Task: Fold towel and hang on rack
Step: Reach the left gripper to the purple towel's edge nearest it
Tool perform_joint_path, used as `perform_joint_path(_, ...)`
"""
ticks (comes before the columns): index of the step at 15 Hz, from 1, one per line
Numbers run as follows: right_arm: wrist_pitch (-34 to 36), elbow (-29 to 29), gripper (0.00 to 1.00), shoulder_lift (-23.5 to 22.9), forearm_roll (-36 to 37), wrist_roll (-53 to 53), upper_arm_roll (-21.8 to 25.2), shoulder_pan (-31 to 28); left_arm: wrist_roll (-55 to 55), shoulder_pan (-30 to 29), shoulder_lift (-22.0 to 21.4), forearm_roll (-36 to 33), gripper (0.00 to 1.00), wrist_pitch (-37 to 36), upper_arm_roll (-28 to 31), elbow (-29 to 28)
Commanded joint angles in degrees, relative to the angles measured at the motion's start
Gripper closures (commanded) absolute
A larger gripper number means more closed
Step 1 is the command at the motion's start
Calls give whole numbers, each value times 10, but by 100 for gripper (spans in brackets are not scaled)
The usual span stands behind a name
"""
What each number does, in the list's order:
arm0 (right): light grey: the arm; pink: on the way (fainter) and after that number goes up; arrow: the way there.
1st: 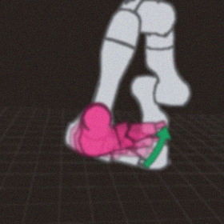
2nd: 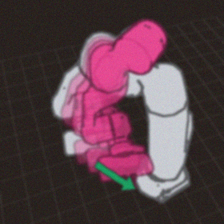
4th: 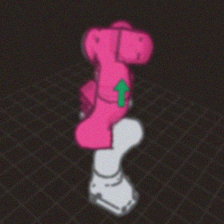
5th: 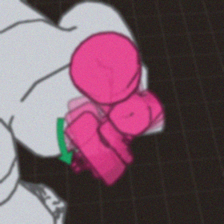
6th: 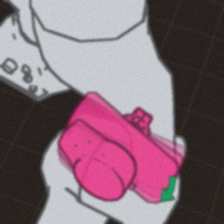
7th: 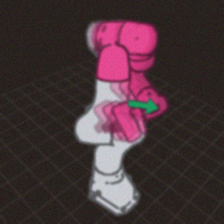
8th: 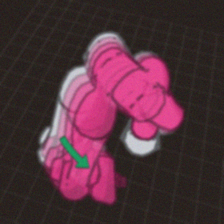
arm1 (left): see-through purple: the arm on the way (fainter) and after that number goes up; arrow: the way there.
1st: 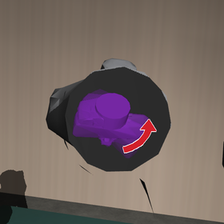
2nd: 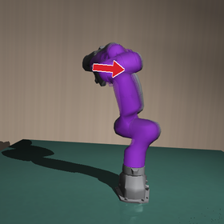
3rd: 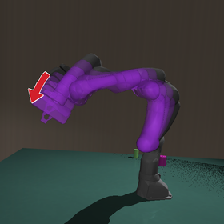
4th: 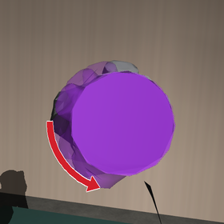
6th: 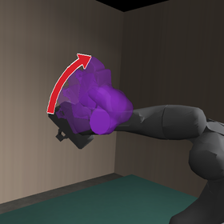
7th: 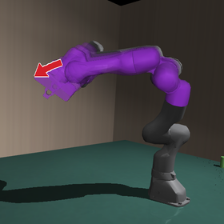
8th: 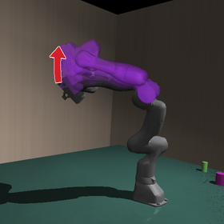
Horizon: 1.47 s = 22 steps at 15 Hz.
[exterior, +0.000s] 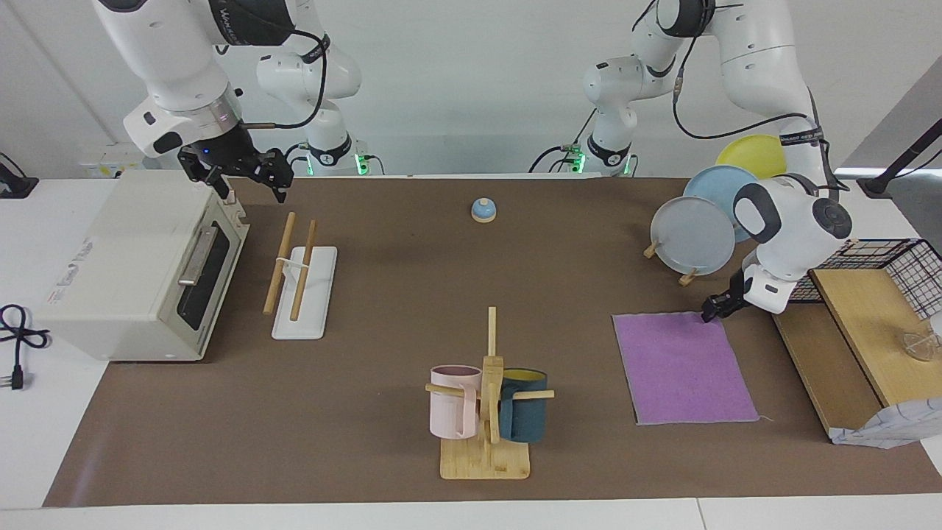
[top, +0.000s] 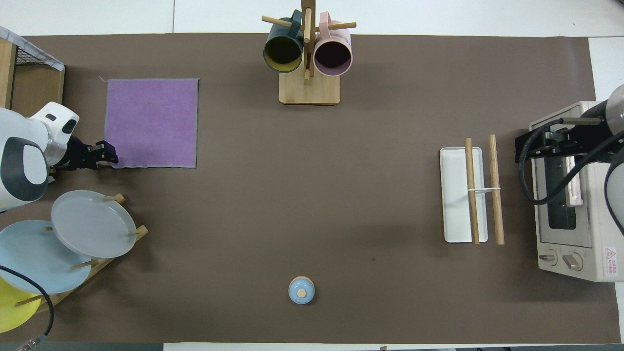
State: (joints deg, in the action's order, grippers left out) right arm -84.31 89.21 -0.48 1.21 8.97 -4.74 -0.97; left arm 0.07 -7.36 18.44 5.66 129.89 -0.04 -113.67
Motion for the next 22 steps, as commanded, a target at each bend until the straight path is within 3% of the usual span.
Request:
perform_joint_path(1,-2,9,0,8,-9,1,-4,-3,4,-4,5,5,68,5,-2,6)
perform_joint_path(3,2,9,0,8,-9,1,-5,-3,3,-3,5,5,99,-1,-2,7)
perform_joint_path(11,1,9,0,9,-9,1,-6,-4,-33,8,-6,-4,100,-2,-3,10)
perform_joint_path(14,1,9,0,9,-9,1,-6,-3,-40,21,-24,-67,100,-21,-4,24)
perform_joint_path(16,0,9,0,9,-9,1,-6,-3,-39,27,-25,-73,100,-40,-5,39)
perform_joint_path(22,2,9,0,9,-9,1,-6,-3,-33,102,-68,-75,100,-92,-6,39)
